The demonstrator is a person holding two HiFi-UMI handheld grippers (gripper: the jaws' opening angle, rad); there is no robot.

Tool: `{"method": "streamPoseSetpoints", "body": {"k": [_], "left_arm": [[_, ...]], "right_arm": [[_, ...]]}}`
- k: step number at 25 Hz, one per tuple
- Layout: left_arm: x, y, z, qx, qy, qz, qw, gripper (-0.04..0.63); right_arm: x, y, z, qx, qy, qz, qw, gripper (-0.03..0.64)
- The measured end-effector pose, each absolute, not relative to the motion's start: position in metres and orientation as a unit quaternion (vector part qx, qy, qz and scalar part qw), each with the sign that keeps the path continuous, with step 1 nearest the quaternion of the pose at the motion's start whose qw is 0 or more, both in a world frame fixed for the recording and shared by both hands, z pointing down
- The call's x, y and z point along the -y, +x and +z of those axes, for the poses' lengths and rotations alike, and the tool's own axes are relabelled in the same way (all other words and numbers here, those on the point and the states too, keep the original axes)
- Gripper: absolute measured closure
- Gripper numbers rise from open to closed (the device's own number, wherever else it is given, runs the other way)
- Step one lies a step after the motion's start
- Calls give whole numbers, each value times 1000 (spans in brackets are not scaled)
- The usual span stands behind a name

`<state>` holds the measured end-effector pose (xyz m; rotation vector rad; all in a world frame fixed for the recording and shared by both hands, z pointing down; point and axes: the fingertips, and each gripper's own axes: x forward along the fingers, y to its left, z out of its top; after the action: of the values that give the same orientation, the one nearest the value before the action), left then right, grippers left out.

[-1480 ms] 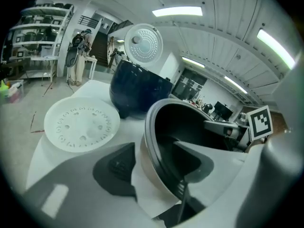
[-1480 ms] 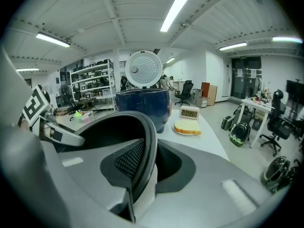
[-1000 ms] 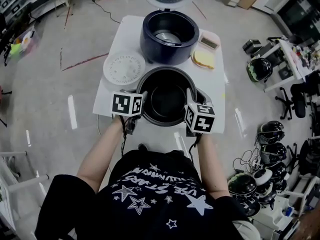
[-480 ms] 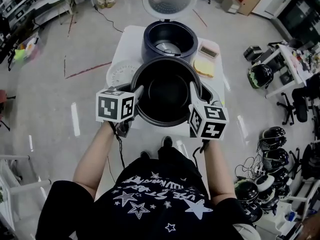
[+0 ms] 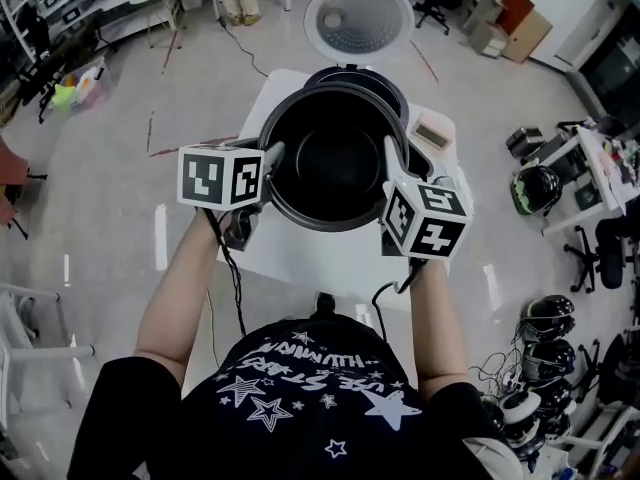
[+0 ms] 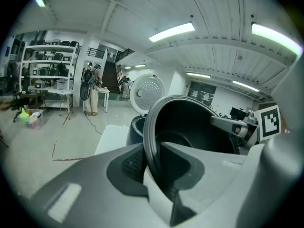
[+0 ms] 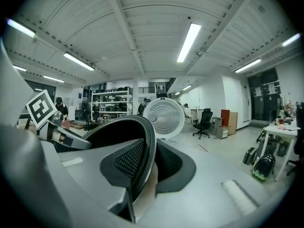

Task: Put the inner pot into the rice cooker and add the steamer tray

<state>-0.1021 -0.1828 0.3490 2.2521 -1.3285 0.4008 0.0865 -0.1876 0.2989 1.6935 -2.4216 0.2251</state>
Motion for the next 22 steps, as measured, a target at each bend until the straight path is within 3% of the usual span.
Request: {"method": "streamPoseSetpoints", "body": {"k": [22], "left_arm": [[326,-69,300,514,808,154,245,514]], "right_arm": [[343,122,268,837,531,123,46,522]]}}
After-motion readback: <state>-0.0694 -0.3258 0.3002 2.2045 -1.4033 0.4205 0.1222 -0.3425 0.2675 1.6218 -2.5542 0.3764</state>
